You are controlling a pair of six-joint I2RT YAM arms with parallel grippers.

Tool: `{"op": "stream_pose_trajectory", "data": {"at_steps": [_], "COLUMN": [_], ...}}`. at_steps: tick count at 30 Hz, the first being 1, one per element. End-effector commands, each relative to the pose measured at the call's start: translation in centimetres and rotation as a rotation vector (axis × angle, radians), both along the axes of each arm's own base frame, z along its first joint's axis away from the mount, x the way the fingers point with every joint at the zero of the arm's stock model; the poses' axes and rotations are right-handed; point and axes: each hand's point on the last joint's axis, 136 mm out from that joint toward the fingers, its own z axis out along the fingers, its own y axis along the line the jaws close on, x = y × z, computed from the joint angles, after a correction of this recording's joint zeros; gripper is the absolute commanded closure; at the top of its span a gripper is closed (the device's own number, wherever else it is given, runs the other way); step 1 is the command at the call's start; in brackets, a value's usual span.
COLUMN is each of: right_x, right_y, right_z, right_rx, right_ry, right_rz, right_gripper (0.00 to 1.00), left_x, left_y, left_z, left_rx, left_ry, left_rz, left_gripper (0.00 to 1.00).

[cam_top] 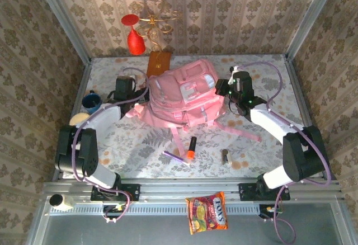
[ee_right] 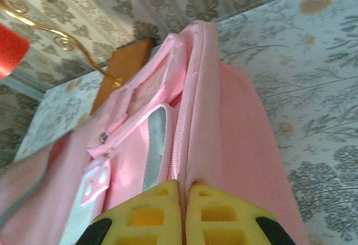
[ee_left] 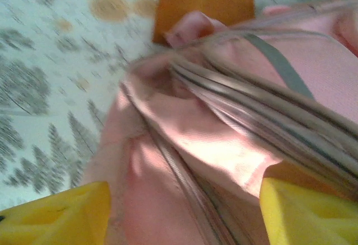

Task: Pack the student bag

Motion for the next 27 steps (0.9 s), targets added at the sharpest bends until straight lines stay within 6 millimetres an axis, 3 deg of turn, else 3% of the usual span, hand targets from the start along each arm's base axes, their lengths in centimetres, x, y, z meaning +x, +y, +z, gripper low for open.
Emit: {"op": "stream_pose_trajectory", "data": {"at_steps": [1,3,5,7,10,12,14,18,27], "right_x": [0.5,-0.1,-0.5,-0.8,-1.0,-0.9,-0.9,-1.0,-0.9], "right_y": [0.9,1.2,1.4,1.6,2.0,2.1,2.3,2.3,2.0], "right_z": [2.1,0.5,-0.7,-1.4,-1.4,-1.2,-1.3,-1.4,-1.5], "right_rx": [0.023,0.031,0.036,0.048,0.051,0.055,0.061,0.066,0.054], "right_ry": [-0.134,-0.108,-0.09,-0.084,-0.087,-0.094,-0.092,-0.091,-0.095], "right_rz": [0.015,0.024,0.027,0.029,0.032,0.034,0.037,0.039,0.036], "right_gripper": [1.0,1.0,1.0,1.0,1.0,1.0,1.0,1.0,1.0], "left_x": [0.8,-1.4,-4.3,-7.1,-10.7,-12.2,-12.5,-11.4,-10.9], "left_y": [4.2,6.0,6.3,3.5,-3.1,-6.2,-8.2,-10.2,-10.5], "left_z": [3.1,2.9,3.0,3.1,3.6,3.7,3.6,1.3,-2.4], "left_rx": [0.128,0.189,0.24,0.236,0.169,0.181,0.246,0.387,0.506], "left_ry": [-0.121,-0.129,-0.146,-0.157,-0.158,-0.155,-0.162,-0.105,-0.031], "left_rz": [0.212,0.289,0.315,0.218,0.018,-0.053,-0.085,-0.106,-0.095], "left_gripper": [0.26,0.25,0.23,0.23,0.22,0.21,0.17,0.14,0.08]}}
